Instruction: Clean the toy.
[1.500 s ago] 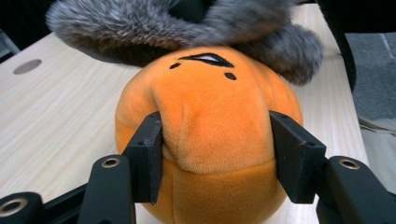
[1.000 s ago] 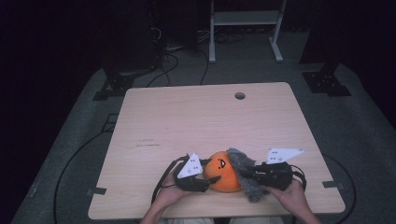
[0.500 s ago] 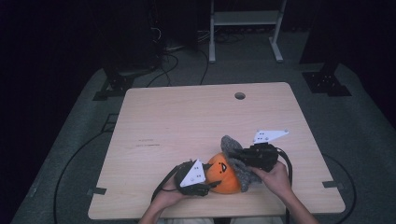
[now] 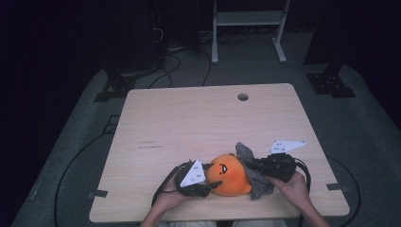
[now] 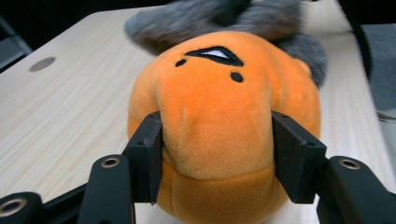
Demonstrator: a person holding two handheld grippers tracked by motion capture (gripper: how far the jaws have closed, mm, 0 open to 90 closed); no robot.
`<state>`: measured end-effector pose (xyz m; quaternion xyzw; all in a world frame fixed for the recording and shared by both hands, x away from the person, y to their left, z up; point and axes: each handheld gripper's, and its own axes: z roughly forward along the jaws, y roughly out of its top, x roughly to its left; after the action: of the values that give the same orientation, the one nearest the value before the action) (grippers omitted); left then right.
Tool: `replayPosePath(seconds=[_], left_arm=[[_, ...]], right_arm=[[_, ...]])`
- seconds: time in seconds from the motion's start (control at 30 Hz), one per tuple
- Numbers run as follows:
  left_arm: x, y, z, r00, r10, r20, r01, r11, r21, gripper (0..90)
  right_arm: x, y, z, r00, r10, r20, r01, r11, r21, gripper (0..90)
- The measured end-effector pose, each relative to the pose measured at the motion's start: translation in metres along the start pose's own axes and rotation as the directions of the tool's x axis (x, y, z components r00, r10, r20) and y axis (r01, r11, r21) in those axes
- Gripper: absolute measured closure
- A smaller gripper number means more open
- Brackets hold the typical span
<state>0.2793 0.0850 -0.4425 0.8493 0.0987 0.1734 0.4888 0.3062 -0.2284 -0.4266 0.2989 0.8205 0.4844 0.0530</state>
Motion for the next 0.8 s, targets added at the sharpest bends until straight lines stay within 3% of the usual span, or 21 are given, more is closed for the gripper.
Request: replayPosePath(seconds=[0.13, 0.27, 0.4, 0.53, 0.6, 0.8], left_arm=[[0.005, 0.000, -0.001, 0.9971, -0.075, -0.016, 0.074, 0.9971, -0.016, 40.5], [0.008, 0.000, 0.001, 0.9887, -0.148, -0.022, 0.148, 0.9886, -0.029, 36.0], [0.002, 0.006, 0.004, 0.9943, -0.102, -0.032, 0.101, 0.9946, -0.025, 38.8], [-0.012, 0.013, 0.006, 0.9994, 0.001, -0.034, -0.001, 0.9999, -0.013, 42.5], [-0.013, 0.012, 0.005, 0.9992, 0.026, -0.030, -0.026, 0.9997, 0.000, 43.5], [-0.009, 0.008, 0.002, 0.9998, 0.005, -0.018, -0.005, 0.9999, 0.010, 43.4]], right_arm=[[0.013, 0.001, -0.006, 0.9988, -0.045, -0.019, 0.045, 0.999, -0.020, 80.3], [0.014, -0.001, -0.009, 0.9990, -0.036, -0.028, 0.035, 0.999, -0.023, 80.3], [0.036, 0.007, -0.003, 0.9921, -0.111, -0.059, 0.109, 0.993, -0.035, 80.3], [0.052, 0.026, 0.011, 0.9827, -0.158, -0.098, 0.154, 0.987, -0.045, 80.4], [0.053, 0.034, 0.016, 0.9829, -0.158, -0.095, 0.153, 0.987, -0.051, 80.5], [0.033, 0.038, 0.018, 0.9935, -0.100, -0.055, 0.096, 0.994, -0.060, 80.4]])
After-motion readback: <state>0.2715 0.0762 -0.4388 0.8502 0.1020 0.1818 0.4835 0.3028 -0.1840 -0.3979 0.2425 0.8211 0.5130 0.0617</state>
